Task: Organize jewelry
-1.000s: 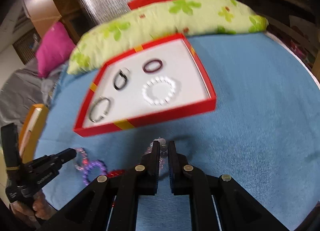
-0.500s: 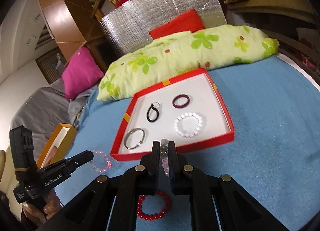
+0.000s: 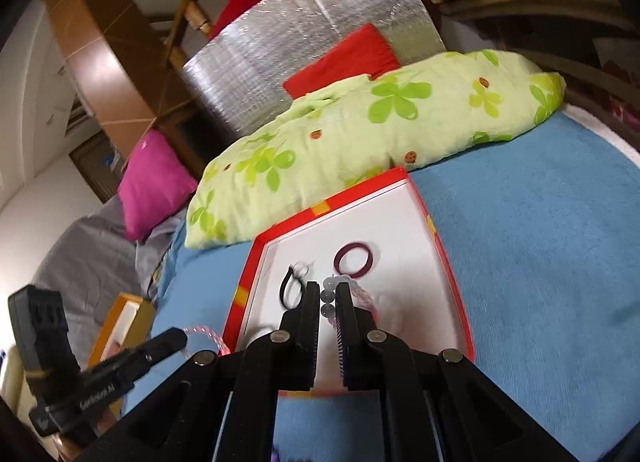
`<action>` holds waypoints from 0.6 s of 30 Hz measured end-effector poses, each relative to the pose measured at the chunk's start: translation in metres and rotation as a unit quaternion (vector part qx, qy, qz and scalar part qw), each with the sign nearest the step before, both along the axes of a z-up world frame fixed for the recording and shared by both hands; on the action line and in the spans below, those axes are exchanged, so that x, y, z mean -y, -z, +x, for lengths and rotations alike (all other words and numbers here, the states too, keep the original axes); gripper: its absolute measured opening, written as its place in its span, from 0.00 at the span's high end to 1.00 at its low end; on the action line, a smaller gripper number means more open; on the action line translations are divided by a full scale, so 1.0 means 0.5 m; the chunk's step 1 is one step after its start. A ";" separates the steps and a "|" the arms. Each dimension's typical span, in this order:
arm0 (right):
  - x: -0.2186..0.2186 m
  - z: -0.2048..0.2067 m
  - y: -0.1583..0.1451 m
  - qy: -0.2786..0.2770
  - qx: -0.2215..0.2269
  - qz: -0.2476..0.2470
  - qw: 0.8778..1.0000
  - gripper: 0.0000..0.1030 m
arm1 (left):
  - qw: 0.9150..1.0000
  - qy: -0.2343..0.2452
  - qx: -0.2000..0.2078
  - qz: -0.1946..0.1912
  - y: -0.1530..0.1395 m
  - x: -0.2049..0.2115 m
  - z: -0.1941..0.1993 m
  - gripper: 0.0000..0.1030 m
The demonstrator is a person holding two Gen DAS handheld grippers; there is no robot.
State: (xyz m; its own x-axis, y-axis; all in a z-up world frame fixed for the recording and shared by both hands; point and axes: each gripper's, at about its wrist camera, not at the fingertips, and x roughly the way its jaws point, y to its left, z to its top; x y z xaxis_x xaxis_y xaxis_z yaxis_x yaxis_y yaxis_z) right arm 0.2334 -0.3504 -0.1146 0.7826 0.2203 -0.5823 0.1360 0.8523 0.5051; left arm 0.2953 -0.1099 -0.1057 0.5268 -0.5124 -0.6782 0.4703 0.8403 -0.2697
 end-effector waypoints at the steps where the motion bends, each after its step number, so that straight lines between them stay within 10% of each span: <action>1: 0.009 0.011 0.001 0.006 -0.001 0.003 1.000 0.91 | 1.000 0.004 -0.002 -0.002 0.001 0.014 0.009 0.93; 18: 0.043 0.135 0.062 0.034 -0.034 0.001 0.999 0.91 | 0.998 0.048 -0.043 0.015 0.084 0.107 0.057 0.93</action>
